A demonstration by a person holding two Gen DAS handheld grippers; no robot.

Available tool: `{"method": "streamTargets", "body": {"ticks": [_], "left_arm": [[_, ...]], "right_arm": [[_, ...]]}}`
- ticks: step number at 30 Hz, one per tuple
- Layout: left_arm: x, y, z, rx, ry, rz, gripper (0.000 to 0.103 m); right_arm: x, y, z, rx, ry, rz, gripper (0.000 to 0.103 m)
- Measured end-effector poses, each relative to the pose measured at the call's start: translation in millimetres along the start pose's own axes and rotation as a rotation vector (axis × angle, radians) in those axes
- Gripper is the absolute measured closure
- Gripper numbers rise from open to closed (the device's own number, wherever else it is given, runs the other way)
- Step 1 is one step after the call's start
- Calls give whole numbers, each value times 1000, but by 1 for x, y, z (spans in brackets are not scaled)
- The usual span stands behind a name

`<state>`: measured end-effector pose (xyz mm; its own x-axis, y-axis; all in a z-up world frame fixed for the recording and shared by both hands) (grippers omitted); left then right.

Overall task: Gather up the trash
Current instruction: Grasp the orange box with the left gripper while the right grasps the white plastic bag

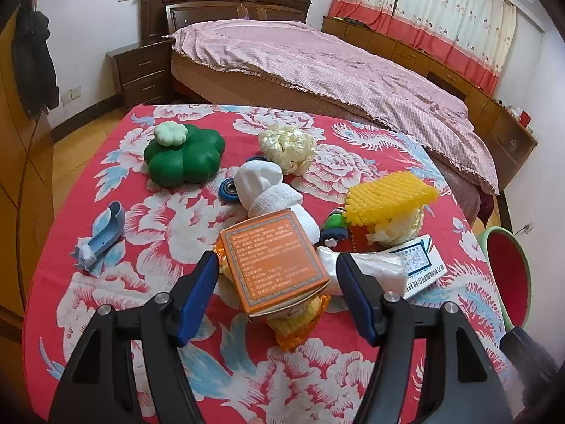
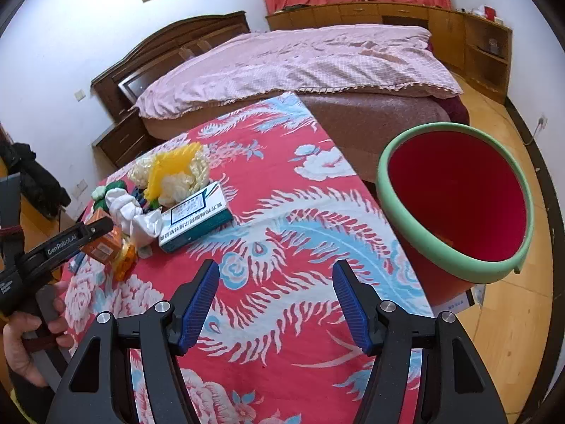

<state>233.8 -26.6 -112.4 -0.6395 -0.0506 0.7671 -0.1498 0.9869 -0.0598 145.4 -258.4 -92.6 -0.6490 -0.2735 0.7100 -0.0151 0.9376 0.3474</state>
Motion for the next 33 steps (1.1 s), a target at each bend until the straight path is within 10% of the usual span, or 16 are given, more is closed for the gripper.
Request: {"method": "streamTargets", "body": {"ticks": [33], "left_arm": [[24,80,18,101,-52,-9,47]], "right_arm": [[-101,124,-12,203,124,-160,35]]}}
Point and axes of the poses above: each gripper's, at about its wrist camera, not at the fingertips, and x roughly against the way its jaws point, y to its left, z to its underside, the point moved 9 cm from there along -x, roughly the way its jaws point, and after that the axes turned 8 degrees about -z, right-handed, at the moved point
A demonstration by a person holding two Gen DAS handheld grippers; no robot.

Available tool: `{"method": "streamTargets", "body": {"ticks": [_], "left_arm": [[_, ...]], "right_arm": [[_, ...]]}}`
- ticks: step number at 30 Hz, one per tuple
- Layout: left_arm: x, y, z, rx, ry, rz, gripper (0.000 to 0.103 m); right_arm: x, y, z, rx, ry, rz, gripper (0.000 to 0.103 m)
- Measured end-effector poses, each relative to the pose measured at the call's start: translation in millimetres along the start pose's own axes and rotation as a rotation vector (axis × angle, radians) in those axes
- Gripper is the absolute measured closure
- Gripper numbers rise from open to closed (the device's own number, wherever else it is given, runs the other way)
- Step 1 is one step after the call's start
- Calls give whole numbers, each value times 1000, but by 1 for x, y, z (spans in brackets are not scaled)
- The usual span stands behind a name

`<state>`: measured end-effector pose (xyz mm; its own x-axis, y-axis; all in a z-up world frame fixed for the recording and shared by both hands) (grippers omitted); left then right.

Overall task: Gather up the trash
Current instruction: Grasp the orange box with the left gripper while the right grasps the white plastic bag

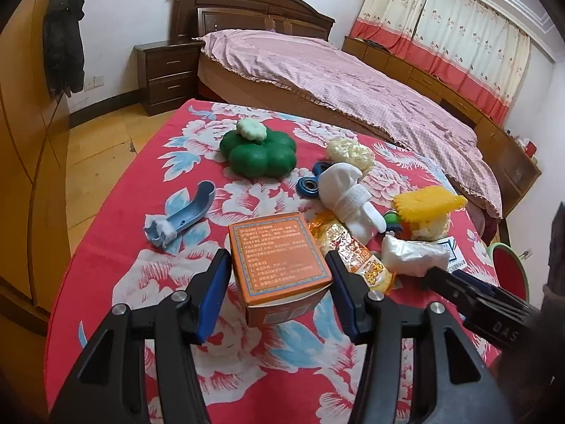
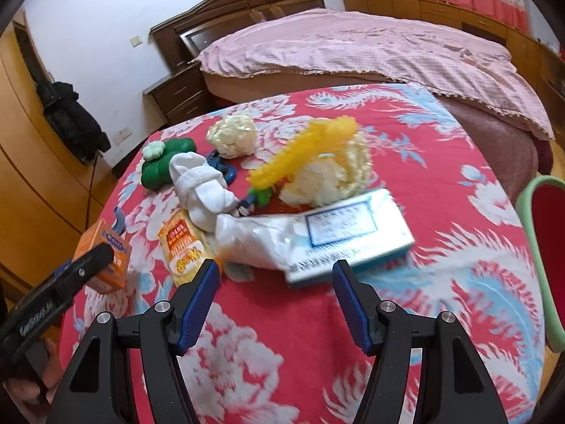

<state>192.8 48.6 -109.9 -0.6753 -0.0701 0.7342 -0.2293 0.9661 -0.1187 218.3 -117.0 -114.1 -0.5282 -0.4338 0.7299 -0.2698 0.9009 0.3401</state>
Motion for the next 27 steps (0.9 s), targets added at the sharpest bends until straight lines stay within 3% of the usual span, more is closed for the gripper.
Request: {"method": "streamTargets", "body": {"ticks": [2,7,9,12,27], "left_arm": [[-1,1,1,1,4,2,47],[-1,5,1,12,5,3,47],[0,7,1,20,1,5,47],[1,11,1,30,2,4,47],[18,5,0,14,-25,16,47]], "right_arm": [[-4,2,-4,9,-10,9,38],[-8,2,-6,2,-21,18,59],[-10,3,-6,-1,-17,17,73],[-9,3,-6,-15,-17,13,79],[28,10,-8,-5,-105,-13,82]]}}
Point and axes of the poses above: each gripper's, at about its wrist camera, not at the fingertips, and x roughly against the way its jaws point, y to its left, z to its underside, the point moved 9 cm from there along -x, roughly the way its jaws point, and after that the axes turned 8 degrees about -z, right-handed, at the moved point
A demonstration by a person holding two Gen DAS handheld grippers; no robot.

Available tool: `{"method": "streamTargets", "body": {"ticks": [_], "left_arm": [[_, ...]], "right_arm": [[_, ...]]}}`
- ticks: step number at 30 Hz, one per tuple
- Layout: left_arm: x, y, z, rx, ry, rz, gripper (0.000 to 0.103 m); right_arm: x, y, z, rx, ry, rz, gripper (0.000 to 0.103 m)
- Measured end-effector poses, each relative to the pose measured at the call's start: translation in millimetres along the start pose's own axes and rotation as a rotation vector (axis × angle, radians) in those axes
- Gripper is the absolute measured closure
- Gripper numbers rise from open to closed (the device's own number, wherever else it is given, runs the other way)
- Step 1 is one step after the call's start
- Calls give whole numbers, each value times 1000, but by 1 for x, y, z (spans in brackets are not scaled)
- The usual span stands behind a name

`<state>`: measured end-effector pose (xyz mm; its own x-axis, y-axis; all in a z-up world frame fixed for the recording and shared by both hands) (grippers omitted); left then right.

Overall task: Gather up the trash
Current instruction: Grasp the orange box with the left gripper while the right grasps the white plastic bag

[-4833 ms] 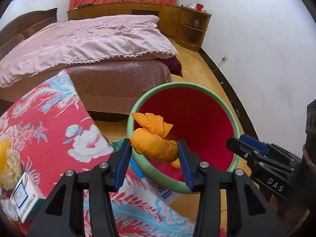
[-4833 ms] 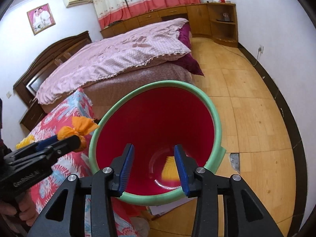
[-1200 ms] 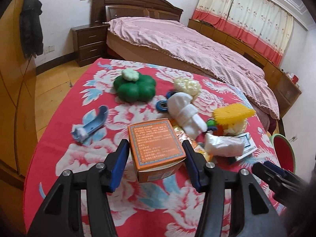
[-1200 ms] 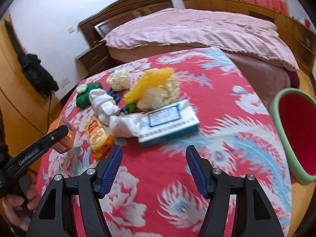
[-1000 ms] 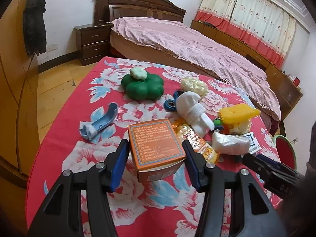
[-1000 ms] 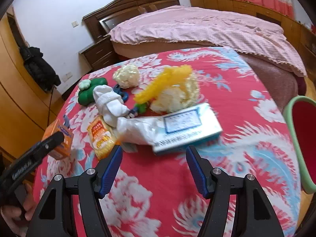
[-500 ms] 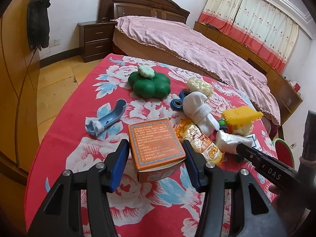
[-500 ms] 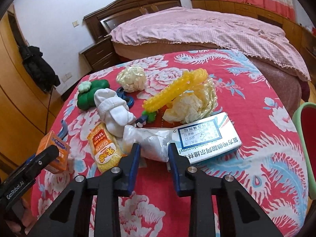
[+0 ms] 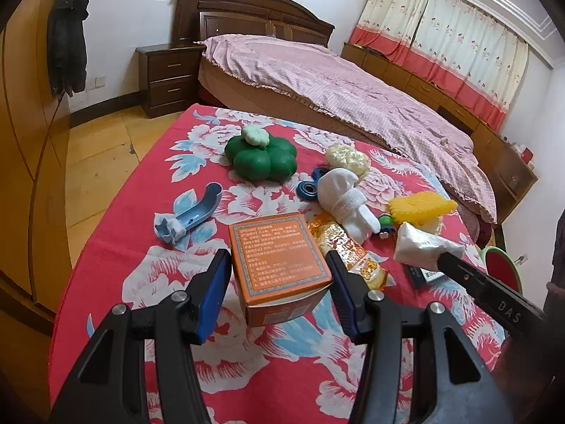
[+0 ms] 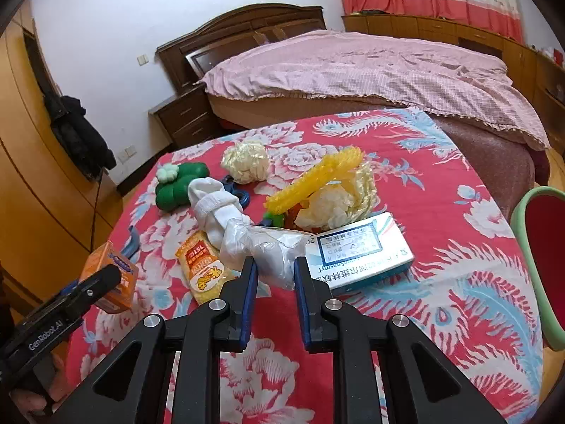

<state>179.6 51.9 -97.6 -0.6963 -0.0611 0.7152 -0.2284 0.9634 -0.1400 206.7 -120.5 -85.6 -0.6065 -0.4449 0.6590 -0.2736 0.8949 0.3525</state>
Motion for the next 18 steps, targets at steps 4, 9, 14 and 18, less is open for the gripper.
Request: {"method": "streamTargets", "body": {"ticks": [4,9,14,18], "left_arm": [[6,-2,0,-6,-9,1,47],[16,-7,0,-11,-17,8,47],[25,-15,1,-22,-22,26,47],[34,-22,1,-35,-31,41,47]], "right_arm": [[15,-1,-2,-10,-28,-8,82],[34,-2,-3,-19,-62,-11,82],[54,-6,-4,-25,-93,-9,82],[70,-9,-4,-32,-116,-8,82]]}}
Point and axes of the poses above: each gripper's, at about its wrist camera, not at the fingertips, and x roughly against the way its jaws point, y to its left, z to its underside, the point moved 9 cm from there along -x, roughly the way its jaws point, and after that the axes turned 8 degrees about -z, right-handed, at the moved point
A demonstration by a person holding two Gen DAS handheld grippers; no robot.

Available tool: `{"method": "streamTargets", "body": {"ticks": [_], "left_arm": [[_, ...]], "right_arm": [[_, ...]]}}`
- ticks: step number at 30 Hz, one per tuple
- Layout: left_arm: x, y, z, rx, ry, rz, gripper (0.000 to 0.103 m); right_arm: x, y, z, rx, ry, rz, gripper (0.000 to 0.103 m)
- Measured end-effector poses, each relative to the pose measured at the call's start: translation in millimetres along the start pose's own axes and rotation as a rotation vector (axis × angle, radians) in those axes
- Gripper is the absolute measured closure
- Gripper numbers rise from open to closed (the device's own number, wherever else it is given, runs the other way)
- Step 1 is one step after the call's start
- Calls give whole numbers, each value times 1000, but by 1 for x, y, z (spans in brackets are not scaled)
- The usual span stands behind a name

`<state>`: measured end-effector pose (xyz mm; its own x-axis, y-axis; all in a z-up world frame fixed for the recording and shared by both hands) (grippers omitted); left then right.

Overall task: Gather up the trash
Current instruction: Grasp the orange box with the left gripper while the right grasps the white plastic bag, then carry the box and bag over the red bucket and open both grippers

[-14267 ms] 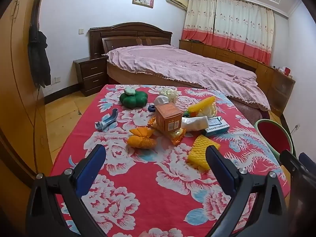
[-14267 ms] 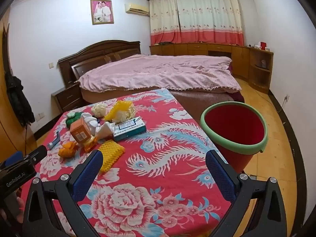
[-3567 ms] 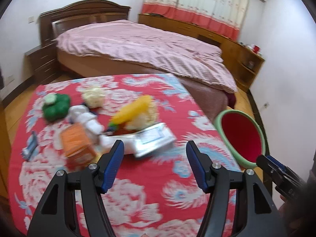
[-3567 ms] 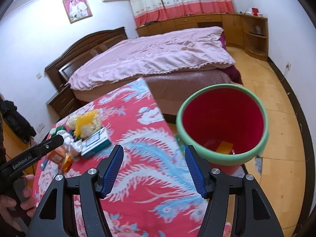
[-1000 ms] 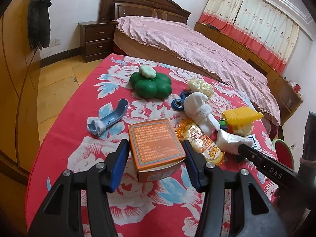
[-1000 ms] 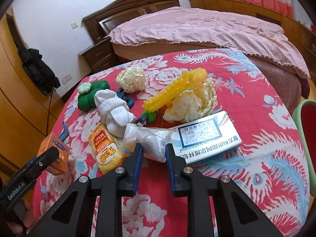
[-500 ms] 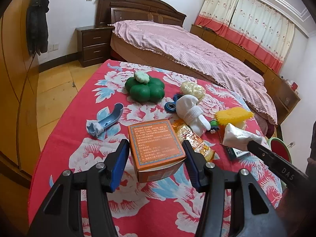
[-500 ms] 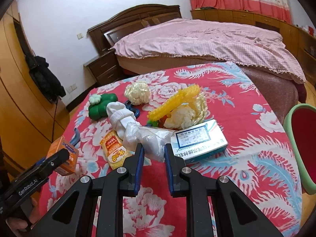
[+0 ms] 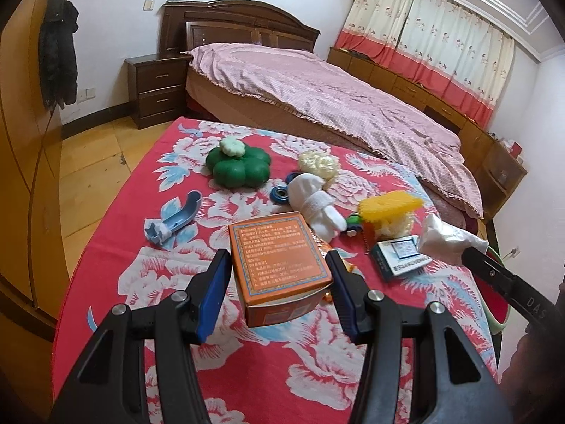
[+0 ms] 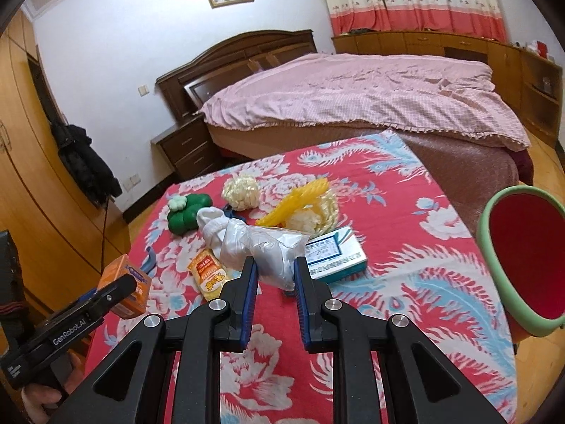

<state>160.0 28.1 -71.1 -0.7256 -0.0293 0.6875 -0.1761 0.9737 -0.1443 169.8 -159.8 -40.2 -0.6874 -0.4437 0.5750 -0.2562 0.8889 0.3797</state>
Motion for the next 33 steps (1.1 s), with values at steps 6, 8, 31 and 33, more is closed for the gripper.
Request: {"method": "streamTargets", "body": {"ticks": [6,8,31,33], "left_arm": [[12,-17,-1,-23,-8,38,47],[14,-22,-1,-26,-3,54,47],[23,-131,6,-198,44,223,47],[21,-145,7,-219,52,241,47]], "right_arm": [[24,-9,-2,-21,-36,1,82],[32,-13,-3,-30,-46,1,82],[108,-88,-10,-165,-180,96,82],[113,-99,-10,-186,-191,110,82]]}}
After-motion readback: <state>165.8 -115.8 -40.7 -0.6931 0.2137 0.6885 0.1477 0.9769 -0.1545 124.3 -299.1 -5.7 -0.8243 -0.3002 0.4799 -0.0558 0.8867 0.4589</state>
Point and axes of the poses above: each gripper's, at about its wrist camera, not at the fingertips, and x roughly against the way its jaws point, y to its left, z to its underside, the point moved 9 cm from there along -x, roughly the way its jaws point, and after that the axes turned 8 degrees about -z, right-handed, at the moved point
